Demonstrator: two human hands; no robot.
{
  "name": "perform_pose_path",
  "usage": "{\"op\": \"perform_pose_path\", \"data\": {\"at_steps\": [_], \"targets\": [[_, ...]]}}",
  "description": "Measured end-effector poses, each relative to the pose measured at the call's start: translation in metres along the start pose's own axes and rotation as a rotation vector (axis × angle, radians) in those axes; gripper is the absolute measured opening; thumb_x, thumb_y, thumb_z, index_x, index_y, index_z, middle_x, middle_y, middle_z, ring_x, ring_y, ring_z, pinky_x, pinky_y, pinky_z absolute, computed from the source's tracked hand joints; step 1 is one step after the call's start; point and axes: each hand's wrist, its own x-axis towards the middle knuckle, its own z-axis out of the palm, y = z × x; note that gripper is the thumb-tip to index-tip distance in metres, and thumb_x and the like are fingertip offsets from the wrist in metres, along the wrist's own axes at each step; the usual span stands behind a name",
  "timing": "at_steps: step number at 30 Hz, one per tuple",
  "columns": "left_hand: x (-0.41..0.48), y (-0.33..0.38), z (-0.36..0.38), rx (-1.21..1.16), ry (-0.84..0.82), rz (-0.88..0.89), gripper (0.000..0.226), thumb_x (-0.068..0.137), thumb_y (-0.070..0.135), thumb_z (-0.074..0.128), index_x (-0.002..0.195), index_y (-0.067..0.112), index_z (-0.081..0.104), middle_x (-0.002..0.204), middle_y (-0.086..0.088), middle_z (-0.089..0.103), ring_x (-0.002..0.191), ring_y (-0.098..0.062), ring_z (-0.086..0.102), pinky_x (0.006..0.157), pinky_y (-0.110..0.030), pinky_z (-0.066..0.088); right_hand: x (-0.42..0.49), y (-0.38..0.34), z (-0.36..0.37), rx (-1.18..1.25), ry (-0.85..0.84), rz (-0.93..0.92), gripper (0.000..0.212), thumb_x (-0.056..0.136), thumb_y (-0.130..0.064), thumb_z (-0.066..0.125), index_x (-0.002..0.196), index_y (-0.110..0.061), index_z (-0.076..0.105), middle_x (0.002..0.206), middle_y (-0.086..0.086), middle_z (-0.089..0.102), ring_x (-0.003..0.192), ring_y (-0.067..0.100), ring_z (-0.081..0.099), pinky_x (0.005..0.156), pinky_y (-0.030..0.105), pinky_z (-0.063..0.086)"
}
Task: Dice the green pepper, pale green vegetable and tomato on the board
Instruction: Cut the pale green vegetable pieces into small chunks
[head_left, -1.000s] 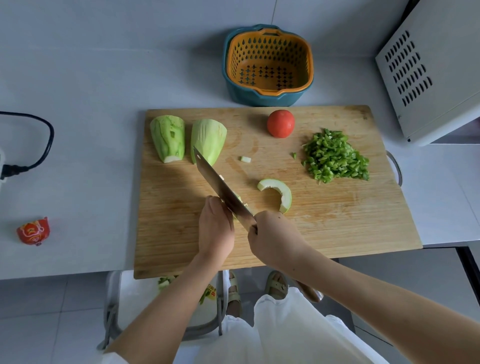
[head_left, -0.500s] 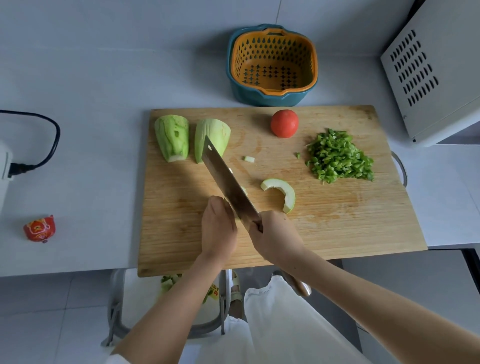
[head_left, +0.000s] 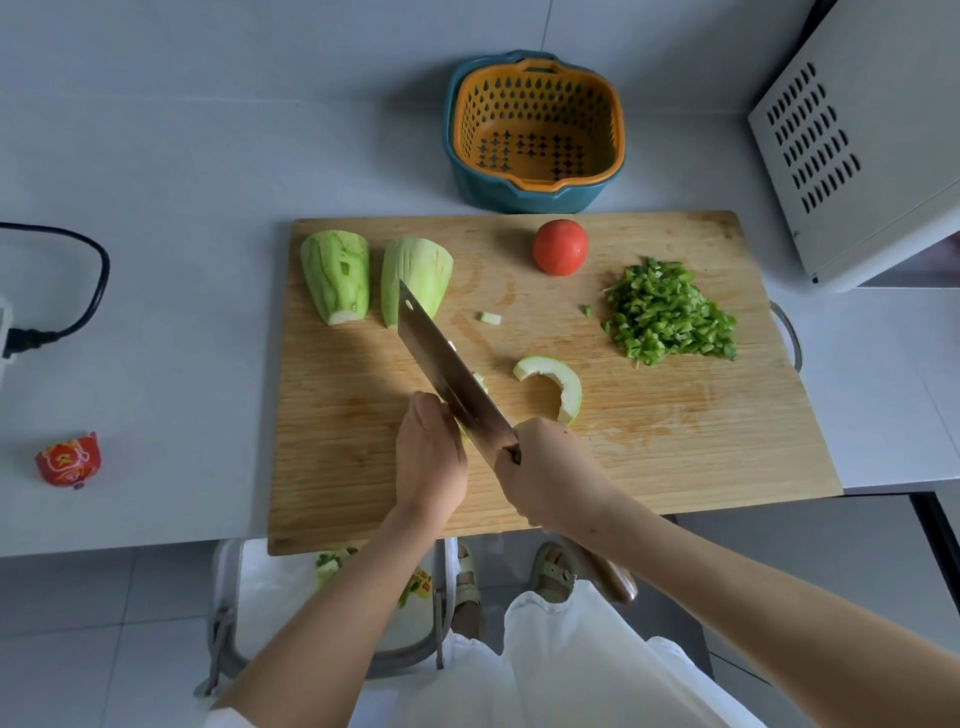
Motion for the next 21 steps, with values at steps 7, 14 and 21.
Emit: {"op": "perform_pose_path", "data": {"at_steps": [7, 14, 21], "targets": [[0.001, -0.001, -0.001, 0.021, 0.001, 0.040, 0.027, 0.088, -0.011, 0.045, 0.079, 0.014, 0.038, 0.064, -0.007, 0.047, 0.051, -0.019, 0.045, 0.046, -0.025, 0.029, 0.004, -0.002, -0.005, 0.003, -0.023, 0.004, 0.025, 0.092, -0.015, 0.037, 0.070, -0.009, 0.047, 0.064, 0.007, 0.056, 0.054, 0.021, 0.055, 0.056, 0.034, 0.056], [0.002, 0.001, -0.002, 0.009, -0.034, -0.016, 0.026, 0.088, -0.008, 0.044, 0.078, 0.015, 0.035, 0.066, -0.004, 0.045, 0.053, -0.016, 0.041, 0.049, -0.022, 0.027, 0.012, -0.006, -0.002, 0.006, -0.038, 0.024, 0.022, 0.094, -0.016, 0.037, 0.077, -0.008, 0.049, 0.064, 0.006, 0.054, 0.055, 0.020, 0.056, 0.052, 0.030, 0.052], [0.000, 0.008, -0.009, -0.109, -0.121, -0.136, 0.009, 0.091, 0.013, 0.040, 0.083, 0.008, 0.043, 0.079, -0.007, 0.056, 0.070, -0.021, 0.054, 0.061, -0.036, 0.046, 0.027, -0.002, 0.026, 0.037, 0.043, 0.012, 0.033, 0.095, -0.021, 0.040, 0.063, -0.013, 0.043, 0.058, 0.000, 0.044, 0.047, 0.014, 0.040, 0.041, 0.021, 0.028]]}}
